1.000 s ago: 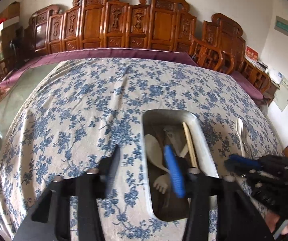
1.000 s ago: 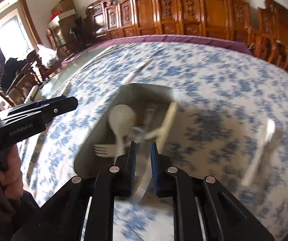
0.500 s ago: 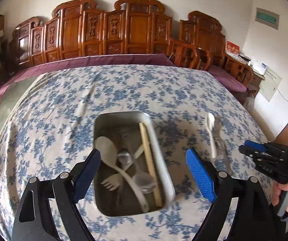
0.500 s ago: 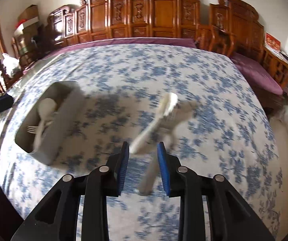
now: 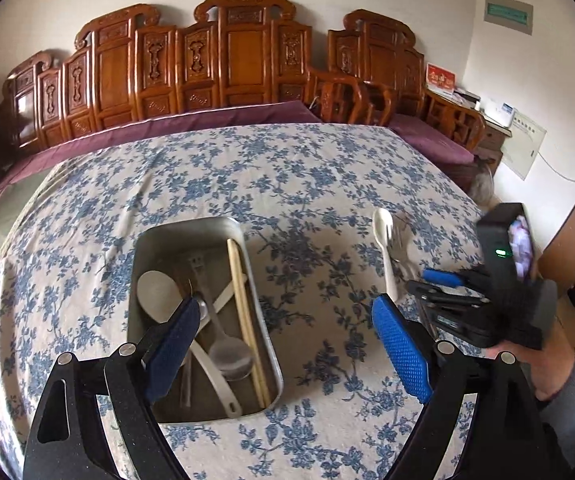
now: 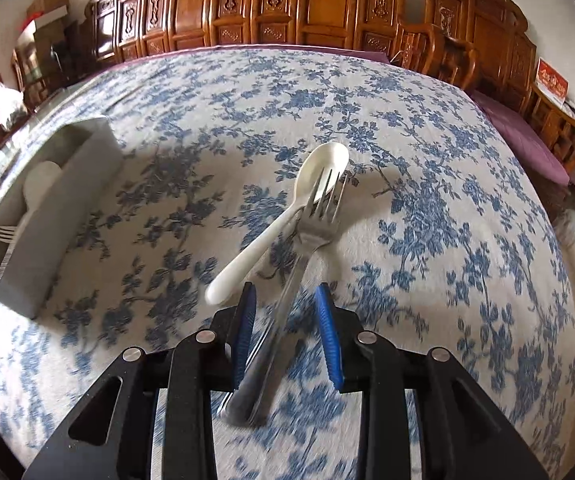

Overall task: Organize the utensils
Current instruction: 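Move the right gripper to the pile and grasp a metal fork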

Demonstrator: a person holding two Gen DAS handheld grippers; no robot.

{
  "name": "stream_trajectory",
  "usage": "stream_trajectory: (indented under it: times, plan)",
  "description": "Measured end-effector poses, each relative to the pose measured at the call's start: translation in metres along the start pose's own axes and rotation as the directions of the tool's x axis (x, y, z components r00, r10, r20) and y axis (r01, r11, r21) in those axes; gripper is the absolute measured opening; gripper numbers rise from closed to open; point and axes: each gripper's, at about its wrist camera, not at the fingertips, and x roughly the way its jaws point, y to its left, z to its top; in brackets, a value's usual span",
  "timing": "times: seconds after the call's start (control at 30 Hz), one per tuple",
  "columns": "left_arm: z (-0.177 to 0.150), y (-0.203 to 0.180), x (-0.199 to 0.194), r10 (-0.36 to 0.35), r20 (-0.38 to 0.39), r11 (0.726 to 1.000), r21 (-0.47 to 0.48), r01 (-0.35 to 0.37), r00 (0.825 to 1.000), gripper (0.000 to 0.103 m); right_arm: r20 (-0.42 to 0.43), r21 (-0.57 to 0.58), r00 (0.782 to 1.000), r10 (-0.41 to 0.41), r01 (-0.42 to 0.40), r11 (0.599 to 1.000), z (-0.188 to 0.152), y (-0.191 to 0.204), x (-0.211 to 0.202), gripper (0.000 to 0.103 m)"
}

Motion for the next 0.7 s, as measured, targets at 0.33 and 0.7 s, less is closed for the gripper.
stream_trajectory:
  times: [0.33,0.7]
  plan:
    - [-0.007,-0.027,0.012,0.011,-0.033,0.998,0.060,-0.009,0.999,0.084,-0.014,-0.007,0.999,0.040,-0.040,0.999,0.004,-0.018,0.011,0.038]
    - [-0.022,-0.066,0.031,-0.019,-0.098,0.991,0.126,0.031,0.995,0.084,-0.046,0.006,0.998,0.041,-0.041,0.999,-0.005,-0.051,0.004,0.008]
